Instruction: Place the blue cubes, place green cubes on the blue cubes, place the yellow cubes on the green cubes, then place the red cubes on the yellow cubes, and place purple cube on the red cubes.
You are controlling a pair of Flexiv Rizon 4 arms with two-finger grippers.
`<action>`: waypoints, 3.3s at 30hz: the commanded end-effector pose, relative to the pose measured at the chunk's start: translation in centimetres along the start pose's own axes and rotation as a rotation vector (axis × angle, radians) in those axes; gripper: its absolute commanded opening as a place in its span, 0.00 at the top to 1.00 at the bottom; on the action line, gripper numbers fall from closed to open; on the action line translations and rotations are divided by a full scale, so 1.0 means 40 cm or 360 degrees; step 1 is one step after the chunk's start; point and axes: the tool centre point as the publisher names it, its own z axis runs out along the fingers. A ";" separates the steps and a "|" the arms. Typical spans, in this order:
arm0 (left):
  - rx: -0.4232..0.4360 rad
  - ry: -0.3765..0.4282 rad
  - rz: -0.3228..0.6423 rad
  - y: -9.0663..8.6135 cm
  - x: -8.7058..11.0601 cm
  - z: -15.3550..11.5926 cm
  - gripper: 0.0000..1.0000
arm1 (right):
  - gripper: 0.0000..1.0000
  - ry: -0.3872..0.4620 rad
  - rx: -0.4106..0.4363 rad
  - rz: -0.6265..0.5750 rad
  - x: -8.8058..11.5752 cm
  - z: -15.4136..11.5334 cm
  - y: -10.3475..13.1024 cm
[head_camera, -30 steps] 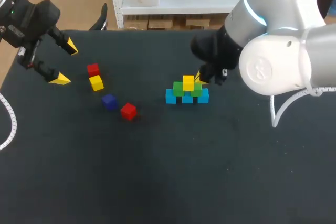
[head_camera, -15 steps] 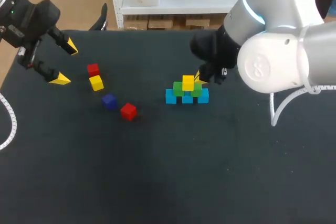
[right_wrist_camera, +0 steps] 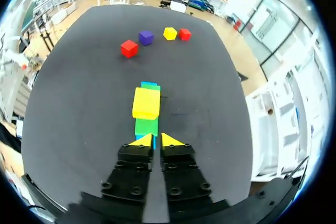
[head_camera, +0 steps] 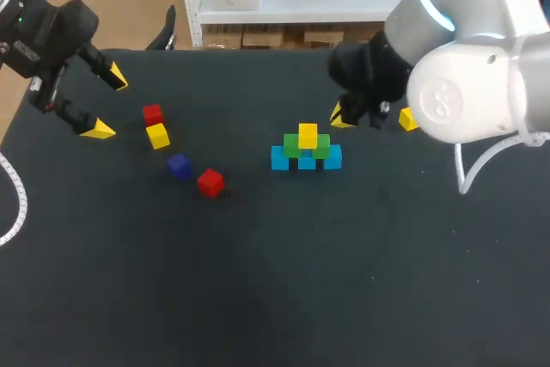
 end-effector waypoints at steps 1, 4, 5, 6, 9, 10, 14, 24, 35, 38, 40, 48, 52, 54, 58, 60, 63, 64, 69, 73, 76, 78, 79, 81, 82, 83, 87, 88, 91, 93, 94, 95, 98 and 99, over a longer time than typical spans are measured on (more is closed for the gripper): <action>0.0000 -0.0003 0.0004 0.001 0.002 -0.001 0.00 | 0.00 -0.0096 -0.0081 -0.0121 0.030 -0.040 -0.006; 0.0000 -0.0003 0.0004 0.001 0.002 -0.001 0.00 | 0.00 -0.0136 -0.0139 -0.0215 0.059 -0.057 -0.016; 0.0000 -0.0003 0.0004 0.001 0.002 -0.001 0.00 | 0.00 -0.0132 -0.0161 -0.0230 0.071 -0.062 -0.021; 0.0000 -0.0003 0.0004 0.001 0.002 -0.001 0.00 | 0.00 -0.0130 -0.0171 -0.0256 0.084 -0.067 -0.025; 0.0000 -0.0003 0.0004 0.001 0.002 -0.001 0.00 | 0.00 -0.0114 -0.0185 -0.0299 0.122 -0.084 -0.039; 0.0000 -0.0003 0.0004 0.001 0.002 -0.001 0.00 | 0.00 -0.0098 -0.0186 -0.0312 0.135 -0.089 -0.044; 0.0000 -0.0003 0.0004 0.001 0.002 -0.001 0.00 | 0.00 -0.0112 -0.0201 -0.0387 0.185 -0.105 -0.060; 0.0000 -0.0003 0.0004 0.001 0.002 -0.001 0.00 | 0.00 -0.0068 -0.0284 -0.0496 0.293 -0.099 -0.112; 0.0000 -0.0003 0.0004 0.001 0.002 -0.001 0.00 | 0.00 -0.0066 -0.0358 -0.0551 0.391 -0.054 -0.165; 0.0000 -0.0003 0.0004 0.001 0.002 -0.001 0.00 | 0.00 -0.0069 -0.0379 -0.0577 0.411 -0.042 -0.180; 0.0000 -0.0003 0.0004 0.001 0.002 -0.001 0.00 | 0.00 -0.0064 -0.0394 -0.0602 0.422 -0.036 -0.189; 0.0000 -0.0003 0.0004 0.001 0.002 -0.001 0.00 | 0.05 -0.0073 -0.0419 -0.0626 0.443 -0.010 -0.215; 0.0000 -0.0003 0.0004 0.001 0.002 -0.001 0.00 | 0.19 -0.0088 -0.0436 -0.0632 0.442 0.008 -0.213; 0.0000 -0.0003 0.0004 0.001 0.002 -0.001 0.00 | 0.29 -0.0093 -0.0441 -0.0633 0.439 0.014 -0.211; 0.0000 -0.0003 0.0004 0.001 0.002 -0.001 0.00 | 0.50 -0.0105 -0.0446 -0.0632 0.435 0.023 -0.203; 0.0000 -0.0003 0.0004 0.001 0.002 -0.001 0.00 | 0.51 -0.0109 -0.0448 -0.0628 0.435 0.027 -0.197; 0.0000 -0.0003 0.0004 0.001 0.002 -0.001 0.00 | 0.52 -0.0111 -0.0456 -0.0622 0.435 0.032 -0.186; 0.0000 -0.0003 0.0004 0.001 0.002 -0.001 0.00 | 0.52 -0.0110 -0.0458 -0.0620 0.435 0.032 -0.183; 0.0000 -0.0003 0.0004 0.001 0.002 -0.001 0.00 | 0.53 -0.0115 -0.0465 -0.0609 0.434 0.034 -0.162; 0.0000 -0.0003 0.0004 0.001 0.002 -0.001 0.00 | 0.62 -0.0114 -0.0473 -0.0599 0.436 0.036 -0.151; 0.0000 -0.0003 0.0004 0.001 0.002 -0.001 0.00 | 0.72 -0.0112 -0.0472 -0.0590 0.438 0.035 -0.147; 0.0000 -0.0003 0.0004 0.001 0.002 -0.001 0.00 | 0.86 -0.0106 -0.0470 -0.0586 0.438 0.034 -0.145; 0.0000 -0.0003 0.0004 0.001 0.002 -0.001 0.00 | 0.91 -0.0105 -0.0469 -0.0584 0.438 0.033 -0.144; 0.0000 -0.0003 0.0004 0.001 0.002 -0.001 0.00 | 1.00 -0.0097 -0.0461 -0.0580 0.438 0.030 -0.143; 0.0000 -0.0003 0.0004 0.001 0.002 -0.001 0.00 | 1.00 -0.0090 -0.0452 -0.0569 0.438 0.028 -0.143; 0.0000 -0.0003 0.0004 0.001 0.002 -0.001 0.00 | 1.00 -0.0077 -0.0440 -0.0548 0.437 0.025 -0.143; 0.0000 -0.0003 0.0004 0.001 0.002 -0.001 0.00 | 1.00 -0.0034 -0.0362 -0.0438 0.420 0.004 -0.148; 0.0000 -0.0003 0.0004 0.001 0.002 -0.001 0.00 | 1.00 -0.0019 -0.0330 -0.0374 0.410 -0.003 -0.148; 0.0000 -0.0003 0.0004 0.001 0.002 -0.001 0.00 | 1.00 0.0004 -0.0172 -0.0144 0.381 -0.024 -0.151; 0.0000 -0.0003 0.0004 0.001 0.002 -0.001 0.00 | 1.00 0.0016 -0.0059 0.0010 0.351 -0.038 -0.144; 0.0000 -0.0003 0.0004 0.001 0.002 -0.001 0.00 | 1.00 0.0018 -0.0026 0.0060 0.340 -0.041 -0.140; 0.0000 -0.0003 0.0004 0.001 0.002 -0.001 0.00 | 1.00 0.0024 0.0019 0.0124 0.326 -0.045 -0.136; 0.0000 -0.0003 0.0004 0.001 0.002 -0.001 0.00 | 1.00 0.0024 0.0090 0.0252 0.279 -0.047 -0.117; 0.0000 -0.0003 0.0004 0.001 0.002 -0.001 0.00 | 1.00 0.0017 0.0108 0.0297 0.266 -0.048 -0.112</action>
